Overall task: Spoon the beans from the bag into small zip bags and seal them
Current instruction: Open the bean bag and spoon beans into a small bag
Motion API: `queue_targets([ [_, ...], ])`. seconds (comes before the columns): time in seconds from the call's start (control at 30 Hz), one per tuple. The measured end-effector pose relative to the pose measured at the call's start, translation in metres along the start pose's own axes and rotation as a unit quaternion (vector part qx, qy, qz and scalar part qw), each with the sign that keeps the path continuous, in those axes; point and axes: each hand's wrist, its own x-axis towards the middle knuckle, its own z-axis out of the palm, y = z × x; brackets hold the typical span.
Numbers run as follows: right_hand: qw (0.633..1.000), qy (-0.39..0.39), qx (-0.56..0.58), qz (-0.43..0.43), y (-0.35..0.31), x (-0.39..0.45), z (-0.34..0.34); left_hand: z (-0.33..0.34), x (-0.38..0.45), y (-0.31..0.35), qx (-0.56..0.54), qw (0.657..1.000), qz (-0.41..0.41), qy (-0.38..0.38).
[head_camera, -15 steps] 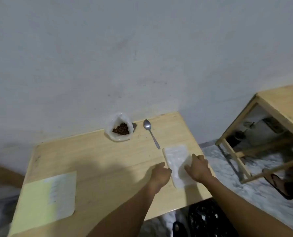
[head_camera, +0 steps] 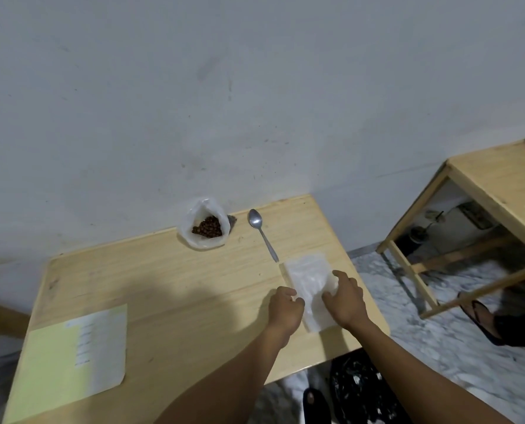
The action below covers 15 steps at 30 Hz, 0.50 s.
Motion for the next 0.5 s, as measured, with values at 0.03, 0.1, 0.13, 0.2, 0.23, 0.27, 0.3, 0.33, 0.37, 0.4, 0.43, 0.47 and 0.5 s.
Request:
queue_targets([
  [0.03,0.999,0.023,0.027,-0.008,-0.001,0.0,0.001,-0.001,-0.002,0.001,-0.015,1.0,0.006,0.021],
  [0.1,0.994,0.05,0.098,-0.018,-0.006,-0.002,0.0,-0.007,-0.006,0.005,-0.044,0.998,0.023,0.046],
  [0.13,0.989,0.052,0.136,-0.023,-0.011,-0.003,-0.001,-0.012,-0.008,0.007,-0.057,0.997,0.032,0.051],
  [0.2,0.979,0.035,0.198,-0.039,-0.026,-0.009,-0.009,-0.027,-0.011,0.013,-0.096,0.993,0.053,0.052],
  [0.23,0.971,0.015,0.233,-0.051,-0.036,-0.012,-0.013,-0.037,-0.013,0.016,-0.106,0.991,0.066,0.055],
  [0.27,0.96,-0.006,0.273,-0.065,-0.046,-0.015,-0.016,-0.049,-0.015,0.019,-0.111,0.989,0.081,0.06],
  [0.3,0.946,-0.023,0.313,-0.076,-0.059,-0.018,-0.02,-0.063,-0.018,0.022,-0.112,0.987,0.098,0.062],
  [0.33,0.935,-0.036,0.344,-0.085,-0.072,-0.021,-0.023,-0.078,-0.019,0.025,-0.113,0.984,0.123,0.063],
  [0.37,0.925,-0.046,0.366,-0.094,-0.086,-0.024,-0.025,-0.094,-0.021,0.028,-0.109,0.981,0.147,0.058],
  [0.4,0.916,-0.052,0.383,-0.104,-0.101,-0.027,-0.027,-0.111,-0.024,0.032,-0.103,0.979,0.17,0.052],
  [0.43,0.909,-0.058,0.397,-0.114,-0.117,-0.029,-0.028,-0.129,-0.025,0.035,-0.09,0.977,0.187,0.045],
  [0.47,0.903,-0.063,0.407,-0.124,-0.132,-0.032,-0.028,-0.147,-0.027,0.038,-0.071,0.977,0.199,0.04],
  [0.5,0.897,-0.069,0.415,-0.137,-0.149,-0.036,-0.027,-0.165,-0.029,0.04,-0.049,0.977,0.204,0.043],
])
